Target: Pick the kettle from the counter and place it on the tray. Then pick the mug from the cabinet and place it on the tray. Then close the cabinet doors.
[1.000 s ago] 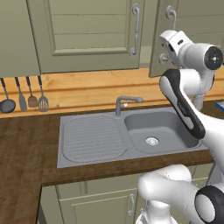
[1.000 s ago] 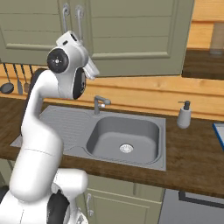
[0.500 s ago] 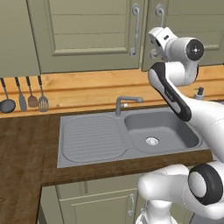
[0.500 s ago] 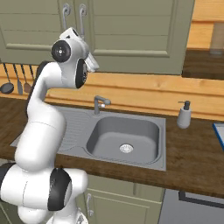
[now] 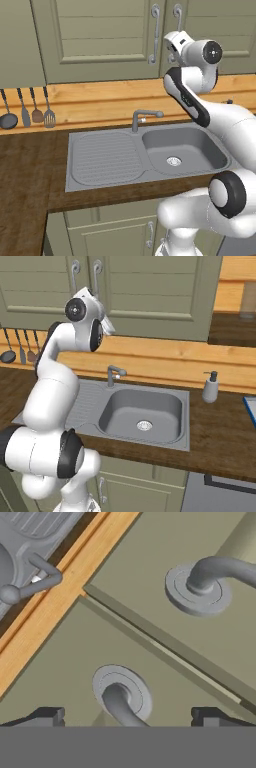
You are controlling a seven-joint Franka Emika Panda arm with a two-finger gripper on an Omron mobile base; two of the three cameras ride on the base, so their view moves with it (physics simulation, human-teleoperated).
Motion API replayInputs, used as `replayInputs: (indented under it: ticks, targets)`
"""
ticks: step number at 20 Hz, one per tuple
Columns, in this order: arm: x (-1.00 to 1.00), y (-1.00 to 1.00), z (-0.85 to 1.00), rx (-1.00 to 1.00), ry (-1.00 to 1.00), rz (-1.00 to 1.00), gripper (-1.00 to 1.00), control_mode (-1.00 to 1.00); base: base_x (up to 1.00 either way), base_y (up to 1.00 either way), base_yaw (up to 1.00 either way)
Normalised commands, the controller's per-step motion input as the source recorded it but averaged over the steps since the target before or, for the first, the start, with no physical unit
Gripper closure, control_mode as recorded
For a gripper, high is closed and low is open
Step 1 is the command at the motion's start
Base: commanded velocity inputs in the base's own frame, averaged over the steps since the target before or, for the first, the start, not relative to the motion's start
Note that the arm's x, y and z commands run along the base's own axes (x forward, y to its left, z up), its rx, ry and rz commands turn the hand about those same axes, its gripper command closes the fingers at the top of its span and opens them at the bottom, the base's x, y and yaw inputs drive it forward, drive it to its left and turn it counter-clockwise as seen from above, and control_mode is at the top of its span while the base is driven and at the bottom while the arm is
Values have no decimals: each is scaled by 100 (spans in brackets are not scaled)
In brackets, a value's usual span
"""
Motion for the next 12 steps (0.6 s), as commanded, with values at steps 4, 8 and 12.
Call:
replayInputs:
  ticks: [4,8,12]
  targets:
    - [52,5,-37,-1,21,0,-100,-100,0,0,0]
    - [37,4,-37,-2,15,0,-100,-100,0,0,0]
    - [36,3,-35,-2,10,0,-100,-100,0,0,0]
